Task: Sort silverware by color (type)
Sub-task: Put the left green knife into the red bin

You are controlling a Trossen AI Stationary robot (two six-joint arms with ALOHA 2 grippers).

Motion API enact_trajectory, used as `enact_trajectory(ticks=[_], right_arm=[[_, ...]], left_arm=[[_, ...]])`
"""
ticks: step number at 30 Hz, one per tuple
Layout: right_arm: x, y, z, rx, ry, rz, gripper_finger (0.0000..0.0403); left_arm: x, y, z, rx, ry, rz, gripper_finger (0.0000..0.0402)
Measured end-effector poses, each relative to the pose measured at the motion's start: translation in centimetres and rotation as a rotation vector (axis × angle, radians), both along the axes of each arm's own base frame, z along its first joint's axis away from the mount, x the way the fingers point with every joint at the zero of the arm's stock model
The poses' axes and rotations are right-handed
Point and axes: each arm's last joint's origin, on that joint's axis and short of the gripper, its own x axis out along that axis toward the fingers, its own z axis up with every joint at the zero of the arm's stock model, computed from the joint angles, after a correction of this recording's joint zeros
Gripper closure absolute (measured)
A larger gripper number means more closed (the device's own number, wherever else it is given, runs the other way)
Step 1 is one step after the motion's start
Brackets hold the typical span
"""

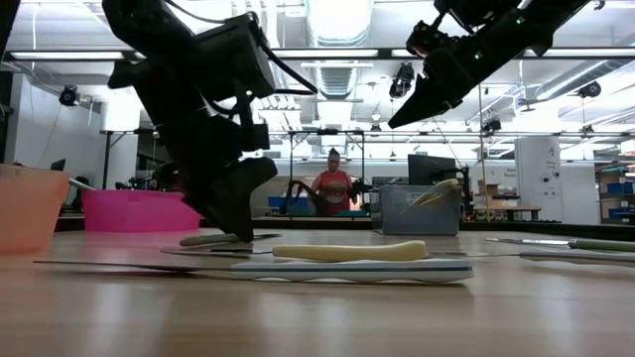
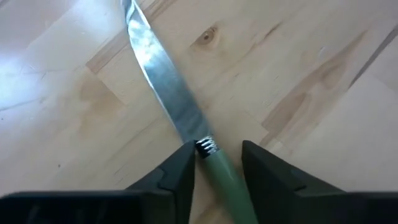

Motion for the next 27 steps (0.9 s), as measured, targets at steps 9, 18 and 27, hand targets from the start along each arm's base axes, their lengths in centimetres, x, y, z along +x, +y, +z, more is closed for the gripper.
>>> enact_trajectory(ticks=[9, 18, 27], right_arm=[[0.0, 0.0, 0.0, 0.012, -0.004, -0.008, 0.0394], [0.0, 0.0, 0.0, 0.013, -0.005, -0.009, 0.0394], [0.0, 0.0, 0.0, 0.009, 0.001, -0.006, 0.0394]], left_arm=[[-0.8, -0.7, -0.7, 0.011, -0.033, 0.052, 0.0386], [-0.6, -1.0, 0.4, -0.002, -0.085, 0.067, 0.0387], [-1.0, -0.7, 3.7, -0.021, -0.185, 0.053, 0.0395]])
